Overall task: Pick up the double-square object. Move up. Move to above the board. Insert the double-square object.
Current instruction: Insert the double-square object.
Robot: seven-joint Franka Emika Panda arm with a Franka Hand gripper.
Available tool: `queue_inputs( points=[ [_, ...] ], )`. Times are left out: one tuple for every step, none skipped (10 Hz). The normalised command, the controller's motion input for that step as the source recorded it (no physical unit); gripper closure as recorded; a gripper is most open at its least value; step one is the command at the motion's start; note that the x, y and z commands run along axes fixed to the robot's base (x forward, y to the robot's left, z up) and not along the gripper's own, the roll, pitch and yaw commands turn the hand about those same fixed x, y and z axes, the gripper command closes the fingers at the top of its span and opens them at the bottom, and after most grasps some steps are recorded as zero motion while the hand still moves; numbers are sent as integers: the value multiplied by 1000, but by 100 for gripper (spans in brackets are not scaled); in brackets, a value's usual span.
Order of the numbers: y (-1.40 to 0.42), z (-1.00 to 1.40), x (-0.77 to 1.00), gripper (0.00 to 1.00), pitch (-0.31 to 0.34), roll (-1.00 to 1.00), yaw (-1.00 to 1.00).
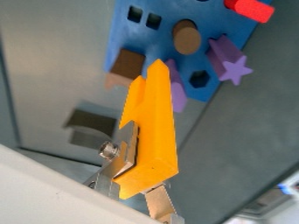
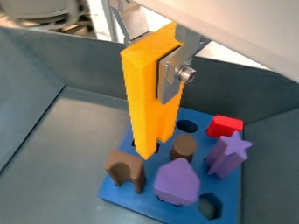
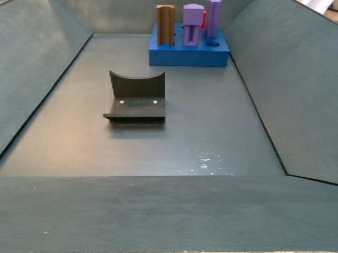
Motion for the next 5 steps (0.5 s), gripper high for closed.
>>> queue_inputs(
  points=[
    [-154, -171, 46, 100, -11, 20, -963],
    [-154, -180, 49, 100, -19, 20, -963],
    [-46, -240, 9, 100, -14, 0, -1000],
    [0, -326, 0, 100, -34, 0, -1000],
    [0, -371, 0, 100, -41, 0, -1000]
  ],
)
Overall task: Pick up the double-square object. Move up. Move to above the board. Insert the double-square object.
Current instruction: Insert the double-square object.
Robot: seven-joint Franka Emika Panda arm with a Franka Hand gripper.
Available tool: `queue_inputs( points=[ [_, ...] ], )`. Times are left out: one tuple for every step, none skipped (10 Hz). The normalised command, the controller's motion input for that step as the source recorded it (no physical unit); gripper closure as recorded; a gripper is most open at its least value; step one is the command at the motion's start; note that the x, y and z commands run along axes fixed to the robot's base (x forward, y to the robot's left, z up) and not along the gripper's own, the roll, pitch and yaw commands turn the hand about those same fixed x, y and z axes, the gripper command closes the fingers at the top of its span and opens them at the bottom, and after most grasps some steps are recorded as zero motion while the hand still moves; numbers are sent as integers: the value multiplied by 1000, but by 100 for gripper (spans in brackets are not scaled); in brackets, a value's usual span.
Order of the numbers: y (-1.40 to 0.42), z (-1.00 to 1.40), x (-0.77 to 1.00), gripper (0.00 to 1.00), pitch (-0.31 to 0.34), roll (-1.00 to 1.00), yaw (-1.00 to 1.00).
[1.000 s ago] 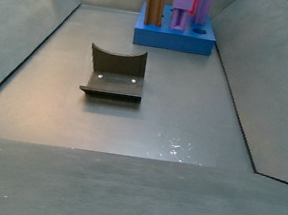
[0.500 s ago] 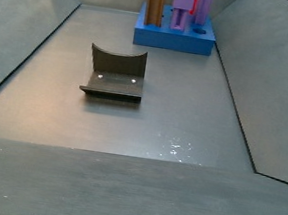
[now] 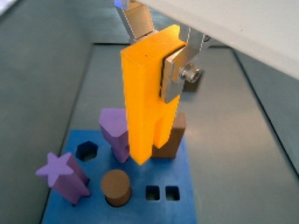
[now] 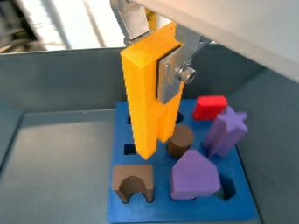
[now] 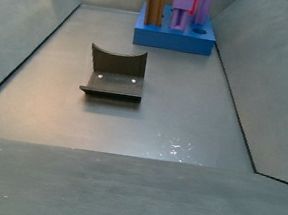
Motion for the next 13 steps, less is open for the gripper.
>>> queue_inputs(
  points=[
    [0, -477, 46, 100, -51, 13, -1000],
    [-17, -391, 443, 100, -11, 6, -700],
    [-11, -394, 400, 100, -11, 6, -737],
    [-17, -394, 423, 100, -7, 10, -714],
    [-29, -366, 429, 100, 0, 0, -697],
    [-74, -223, 311, 100, 0, 0, -757],
    [-86, -177, 3, 100, 47, -1, -940],
    [-66, -209, 0, 100, 20, 0, -971],
    [-77, -200, 6, 100, 21, 0, -960],
    [-137, -237, 0, 100, 89, 0, -863],
    [-271, -277, 331, 100, 94, 43, -506],
    [-480, -260, 671, 100, 139, 140, -57],
    [-449, -97, 634, 100, 116, 159, 0]
  ],
)
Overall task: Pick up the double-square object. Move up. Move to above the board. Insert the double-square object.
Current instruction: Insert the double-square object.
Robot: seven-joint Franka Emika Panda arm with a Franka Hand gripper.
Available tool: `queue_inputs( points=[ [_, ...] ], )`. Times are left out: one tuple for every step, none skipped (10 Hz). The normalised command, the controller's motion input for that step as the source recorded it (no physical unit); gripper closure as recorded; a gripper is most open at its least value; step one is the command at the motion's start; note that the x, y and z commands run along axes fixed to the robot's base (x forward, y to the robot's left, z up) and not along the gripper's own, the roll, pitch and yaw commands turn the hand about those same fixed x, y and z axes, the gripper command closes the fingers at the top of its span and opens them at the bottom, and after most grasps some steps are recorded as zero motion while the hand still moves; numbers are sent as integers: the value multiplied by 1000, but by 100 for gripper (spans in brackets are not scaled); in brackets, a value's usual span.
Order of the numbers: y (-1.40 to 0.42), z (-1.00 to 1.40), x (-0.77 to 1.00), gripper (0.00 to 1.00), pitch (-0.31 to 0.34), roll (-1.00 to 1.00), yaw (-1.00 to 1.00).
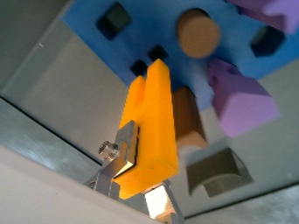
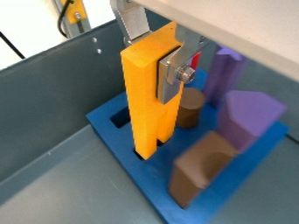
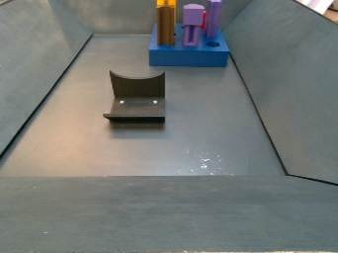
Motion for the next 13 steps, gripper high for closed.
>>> queue_inputs(
  points=[
    [-77, -94, 146, 100, 4, 97, 0],
    [0, -77, 9, 100, 0, 81, -114],
    [0, -266, 0, 100, 44, 181, -126],
    [0, -320, -31, 100, 27, 237, -177],
    [0, -134, -217, 100, 0, 133, -266],
    [0, -103, -243, 100, -30, 53, -129],
    [-51, -126, -103, 100, -50, 56, -120],
    [-91, -143, -114, 100, -23, 57, -149],
    [-129, -140, 0, 100, -59, 23, -91],
    [-100, -160, 214, 100, -56, 0, -51],
    [-71, -171, 86, 100, -56, 19, -23],
    [0, -214, 0, 100, -40, 34, 0],
    [0, -391, -149, 100, -11, 109, -43]
  ],
)
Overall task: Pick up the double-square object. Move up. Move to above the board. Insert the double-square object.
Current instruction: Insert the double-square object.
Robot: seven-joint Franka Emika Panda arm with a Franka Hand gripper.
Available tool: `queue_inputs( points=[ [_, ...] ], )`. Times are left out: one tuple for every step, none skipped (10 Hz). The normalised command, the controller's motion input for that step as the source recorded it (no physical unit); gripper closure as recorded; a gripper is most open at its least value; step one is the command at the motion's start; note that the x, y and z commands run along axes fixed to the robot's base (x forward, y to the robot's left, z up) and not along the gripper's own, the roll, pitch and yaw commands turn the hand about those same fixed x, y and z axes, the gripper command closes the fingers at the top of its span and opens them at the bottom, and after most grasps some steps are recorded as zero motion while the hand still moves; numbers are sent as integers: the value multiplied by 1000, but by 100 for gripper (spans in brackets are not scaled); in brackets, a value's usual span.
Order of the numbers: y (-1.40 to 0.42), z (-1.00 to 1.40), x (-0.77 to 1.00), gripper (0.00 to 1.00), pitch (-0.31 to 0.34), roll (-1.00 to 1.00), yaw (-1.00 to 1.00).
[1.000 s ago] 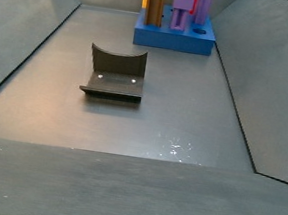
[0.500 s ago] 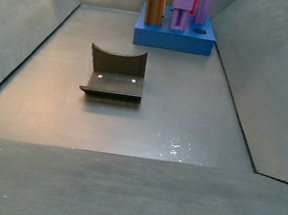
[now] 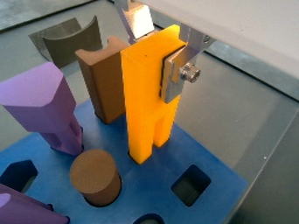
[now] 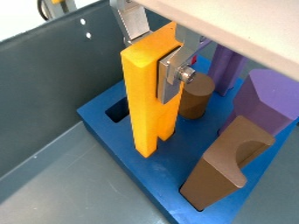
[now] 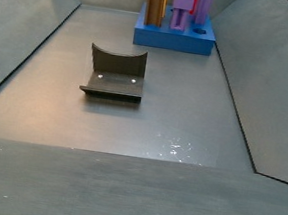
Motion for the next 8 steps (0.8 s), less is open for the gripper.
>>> queue_inputs(
  points=[
    [-46, -660, -89, 100, -66, 136, -37],
    [-83, -843, 0, 100, -76, 143, -23],
    [0, -646, 0, 100, -91, 17, -37],
    [0, -506, 109, 100, -47, 0, -40],
    [0, -454, 169, 100, -36, -26, -49],
    [14, -369, 94, 100, -91, -17, 0],
    [0, -91, -34, 100, 0, 13, -26],
    [0, 0, 0, 100, 0, 17, 3]
  ],
)
